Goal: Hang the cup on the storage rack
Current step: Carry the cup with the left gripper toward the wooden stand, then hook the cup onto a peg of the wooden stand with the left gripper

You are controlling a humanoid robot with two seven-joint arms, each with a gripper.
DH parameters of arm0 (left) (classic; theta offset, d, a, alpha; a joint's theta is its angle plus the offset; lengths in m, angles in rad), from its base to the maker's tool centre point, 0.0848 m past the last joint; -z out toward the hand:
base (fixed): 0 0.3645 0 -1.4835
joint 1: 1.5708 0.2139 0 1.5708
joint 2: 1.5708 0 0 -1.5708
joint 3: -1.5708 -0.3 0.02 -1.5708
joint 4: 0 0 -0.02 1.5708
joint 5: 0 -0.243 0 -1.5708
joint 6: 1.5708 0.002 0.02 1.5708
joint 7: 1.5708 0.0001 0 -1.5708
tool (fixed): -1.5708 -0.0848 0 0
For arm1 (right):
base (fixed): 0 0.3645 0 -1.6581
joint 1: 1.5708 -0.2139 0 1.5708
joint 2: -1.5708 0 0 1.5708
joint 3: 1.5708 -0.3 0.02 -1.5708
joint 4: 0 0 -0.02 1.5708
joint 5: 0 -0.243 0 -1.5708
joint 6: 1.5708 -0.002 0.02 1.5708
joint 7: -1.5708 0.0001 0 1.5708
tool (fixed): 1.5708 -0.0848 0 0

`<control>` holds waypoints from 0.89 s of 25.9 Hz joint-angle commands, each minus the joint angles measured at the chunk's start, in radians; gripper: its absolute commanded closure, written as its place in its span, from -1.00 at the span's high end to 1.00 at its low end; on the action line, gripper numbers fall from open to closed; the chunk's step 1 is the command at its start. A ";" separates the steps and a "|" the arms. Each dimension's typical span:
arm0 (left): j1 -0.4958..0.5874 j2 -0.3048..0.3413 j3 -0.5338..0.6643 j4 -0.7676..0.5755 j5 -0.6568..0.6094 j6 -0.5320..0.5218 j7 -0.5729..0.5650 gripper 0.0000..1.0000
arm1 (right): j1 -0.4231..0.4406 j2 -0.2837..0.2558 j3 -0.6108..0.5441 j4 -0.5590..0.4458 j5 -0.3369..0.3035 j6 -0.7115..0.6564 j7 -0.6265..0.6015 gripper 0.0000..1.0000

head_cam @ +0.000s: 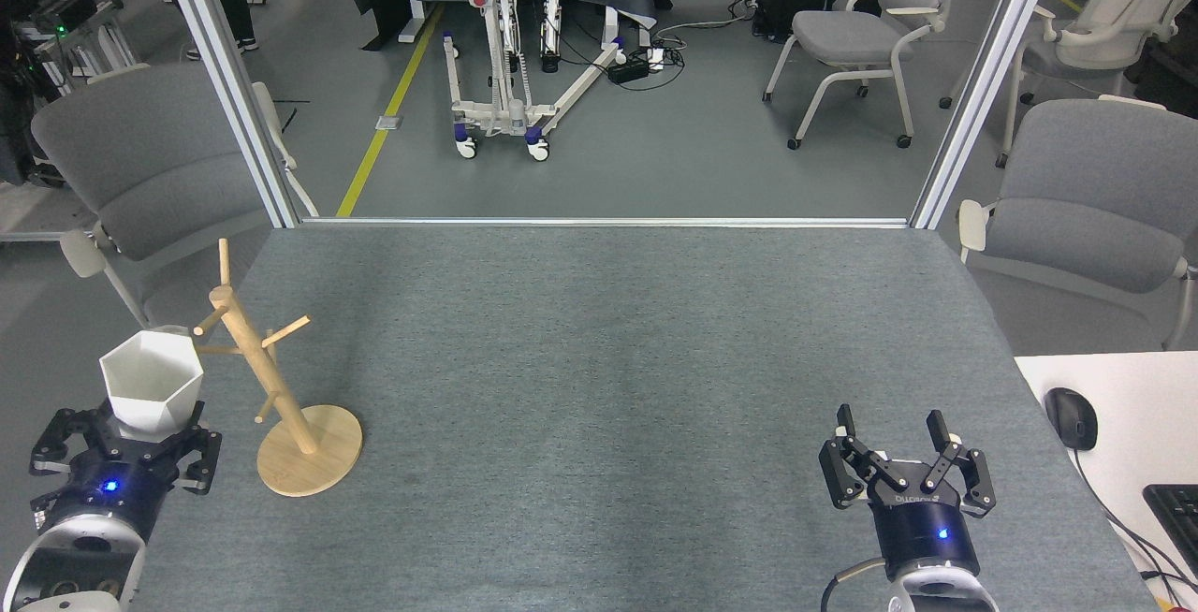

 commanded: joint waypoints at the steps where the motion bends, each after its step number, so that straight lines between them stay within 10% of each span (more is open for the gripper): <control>1: 0.011 -0.001 -0.001 -0.018 -0.001 -0.006 0.000 -1.00 | 0.000 0.000 0.000 0.003 0.000 0.000 0.000 0.98; 19: 0.012 -0.024 -0.070 0.034 -0.023 0.001 -0.023 -0.97 | 0.001 0.003 0.002 0.023 0.000 0.000 0.000 0.98; 22: 0.008 -0.027 -0.068 0.038 -0.023 0.014 -0.020 0.88 | -0.002 0.004 0.000 0.026 0.002 0.000 0.000 0.98; 23: 0.009 -0.028 -0.068 0.037 -0.021 0.017 -0.015 0.90 | -0.003 0.003 0.000 0.026 0.000 0.000 0.000 0.98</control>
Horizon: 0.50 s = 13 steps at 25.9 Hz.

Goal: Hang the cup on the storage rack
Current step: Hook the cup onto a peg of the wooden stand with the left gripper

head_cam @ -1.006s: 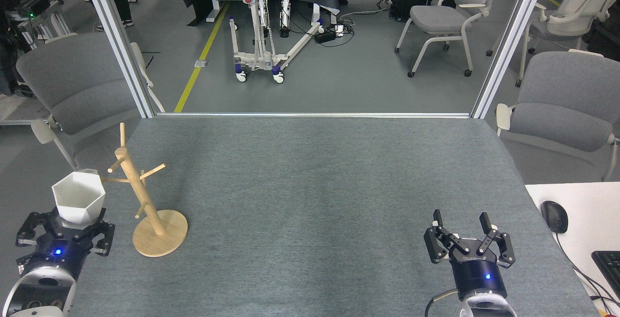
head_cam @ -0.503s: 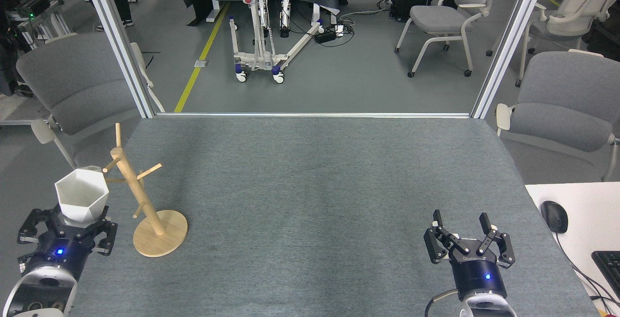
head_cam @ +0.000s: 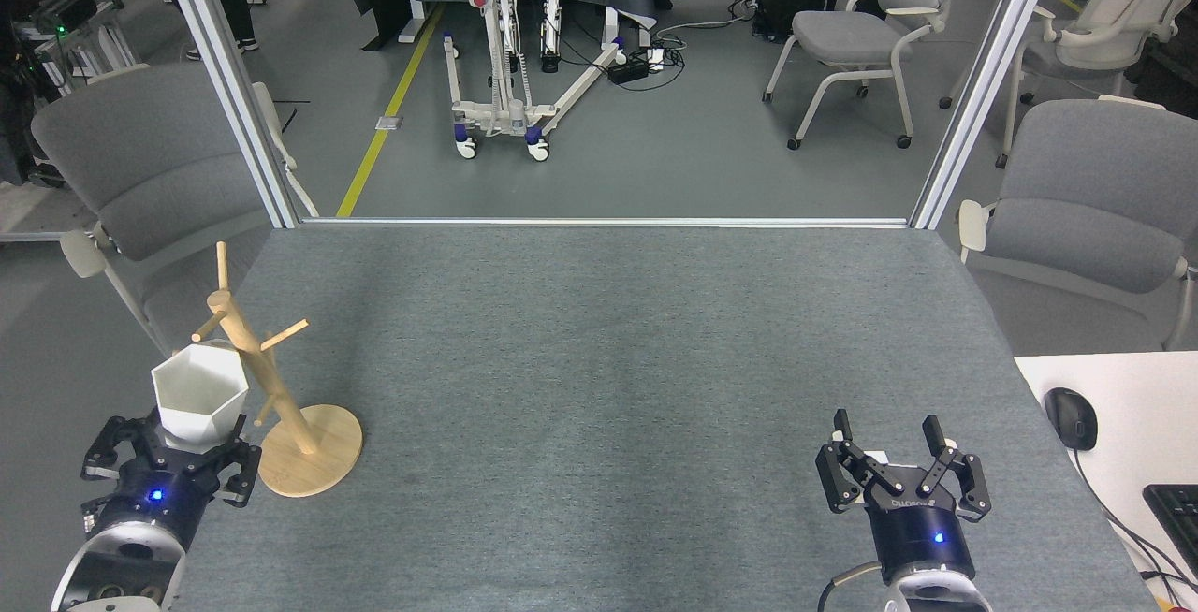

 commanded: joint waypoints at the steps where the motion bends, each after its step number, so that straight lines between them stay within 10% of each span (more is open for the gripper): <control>1: -0.003 -0.007 0.001 0.005 0.003 0.013 0.012 0.93 | -0.003 -0.001 -0.001 0.003 0.000 0.000 -0.001 0.98; 13: -0.001 -0.038 0.001 0.139 0.012 0.016 0.069 0.96 | -0.021 -0.002 -0.002 0.004 0.002 0.000 -0.001 0.98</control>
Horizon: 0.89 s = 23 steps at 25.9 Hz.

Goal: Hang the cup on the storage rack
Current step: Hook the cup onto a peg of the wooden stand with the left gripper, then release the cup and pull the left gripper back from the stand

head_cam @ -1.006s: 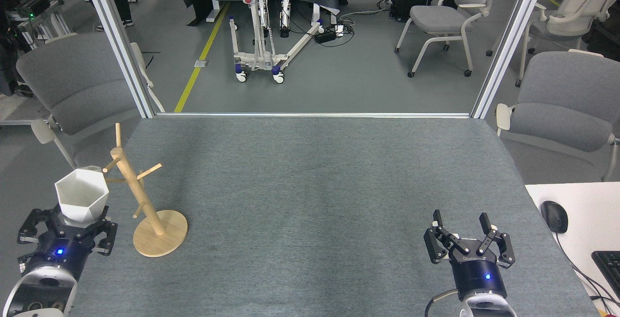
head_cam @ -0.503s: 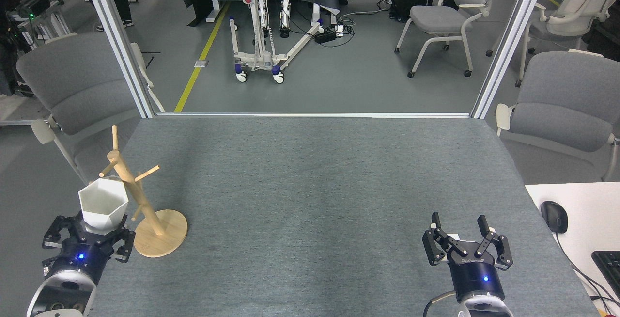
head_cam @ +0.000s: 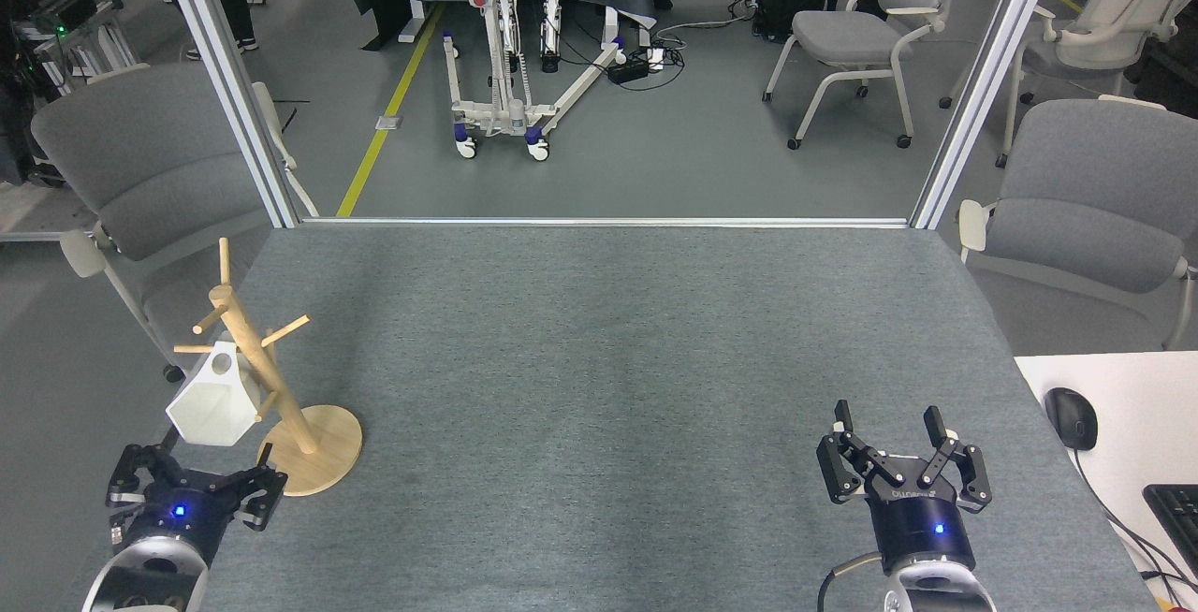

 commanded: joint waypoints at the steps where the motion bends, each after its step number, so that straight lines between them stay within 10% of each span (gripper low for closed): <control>1: 0.002 -0.007 0.002 0.083 0.002 0.001 0.047 0.96 | -0.003 -0.001 0.001 0.001 0.000 0.000 0.001 0.98; 6: 0.025 -0.056 -0.002 0.115 0.035 -0.016 0.119 0.96 | -0.006 0.003 0.001 -0.001 0.000 0.000 0.001 0.98; 13: 0.030 -0.294 -0.012 0.025 0.051 -0.102 0.171 0.96 | -0.026 -0.003 0.001 -0.001 0.000 -0.002 0.003 0.98; 23: -0.058 -0.301 -0.337 -0.101 0.226 0.087 0.154 0.96 | -0.026 0.011 -0.005 -0.003 0.000 0.000 0.010 0.98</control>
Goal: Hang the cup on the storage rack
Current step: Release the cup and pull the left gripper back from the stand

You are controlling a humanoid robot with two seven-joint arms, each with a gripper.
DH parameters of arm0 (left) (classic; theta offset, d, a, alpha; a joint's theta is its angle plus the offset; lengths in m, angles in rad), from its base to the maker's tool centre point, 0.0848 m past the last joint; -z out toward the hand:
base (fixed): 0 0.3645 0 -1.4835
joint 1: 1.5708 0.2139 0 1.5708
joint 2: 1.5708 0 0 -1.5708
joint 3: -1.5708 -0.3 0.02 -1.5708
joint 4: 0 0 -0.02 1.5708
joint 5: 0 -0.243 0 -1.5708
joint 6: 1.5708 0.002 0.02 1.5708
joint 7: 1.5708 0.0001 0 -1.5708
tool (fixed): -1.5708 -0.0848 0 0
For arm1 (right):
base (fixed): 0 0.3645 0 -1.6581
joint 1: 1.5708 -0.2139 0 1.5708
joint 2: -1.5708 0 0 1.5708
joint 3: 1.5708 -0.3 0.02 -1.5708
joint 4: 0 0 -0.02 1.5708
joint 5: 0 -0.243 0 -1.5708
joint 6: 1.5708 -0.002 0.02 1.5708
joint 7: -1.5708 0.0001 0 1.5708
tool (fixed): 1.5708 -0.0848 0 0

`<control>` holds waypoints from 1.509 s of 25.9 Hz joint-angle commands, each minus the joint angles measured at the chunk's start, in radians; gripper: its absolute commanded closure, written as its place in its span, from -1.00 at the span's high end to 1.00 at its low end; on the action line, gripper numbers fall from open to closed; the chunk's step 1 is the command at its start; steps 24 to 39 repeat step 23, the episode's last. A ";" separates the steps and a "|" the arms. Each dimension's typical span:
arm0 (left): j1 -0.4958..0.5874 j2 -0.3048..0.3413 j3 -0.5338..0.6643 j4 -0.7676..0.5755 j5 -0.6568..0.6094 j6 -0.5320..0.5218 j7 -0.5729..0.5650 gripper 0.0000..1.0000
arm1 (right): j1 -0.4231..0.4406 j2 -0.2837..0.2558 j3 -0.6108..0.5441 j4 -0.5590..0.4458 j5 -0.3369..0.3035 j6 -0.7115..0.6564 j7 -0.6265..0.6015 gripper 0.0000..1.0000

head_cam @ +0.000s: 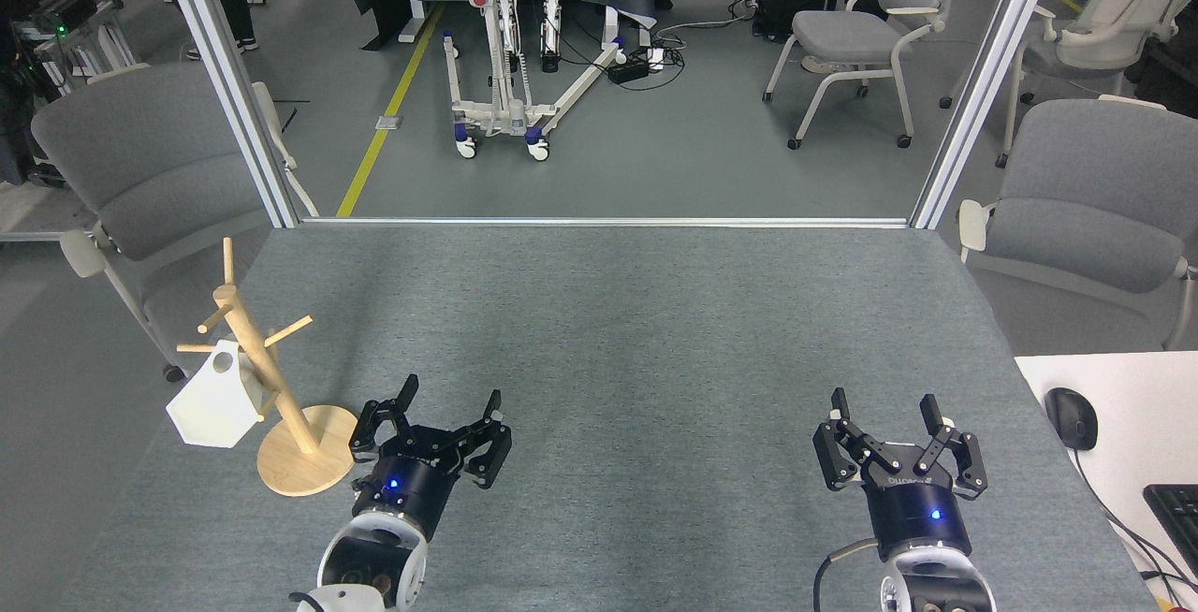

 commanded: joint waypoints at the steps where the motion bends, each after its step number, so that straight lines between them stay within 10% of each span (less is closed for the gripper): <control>1: -0.040 -0.003 -0.079 -0.022 0.030 0.058 -0.008 0.96 | 0.000 0.004 -0.003 0.000 0.000 0.000 0.000 0.98; 39: 0.071 0.002 -0.196 -0.149 0.030 0.224 -0.012 0.97 | 0.000 0.002 0.004 0.033 -0.002 -0.003 -0.006 0.98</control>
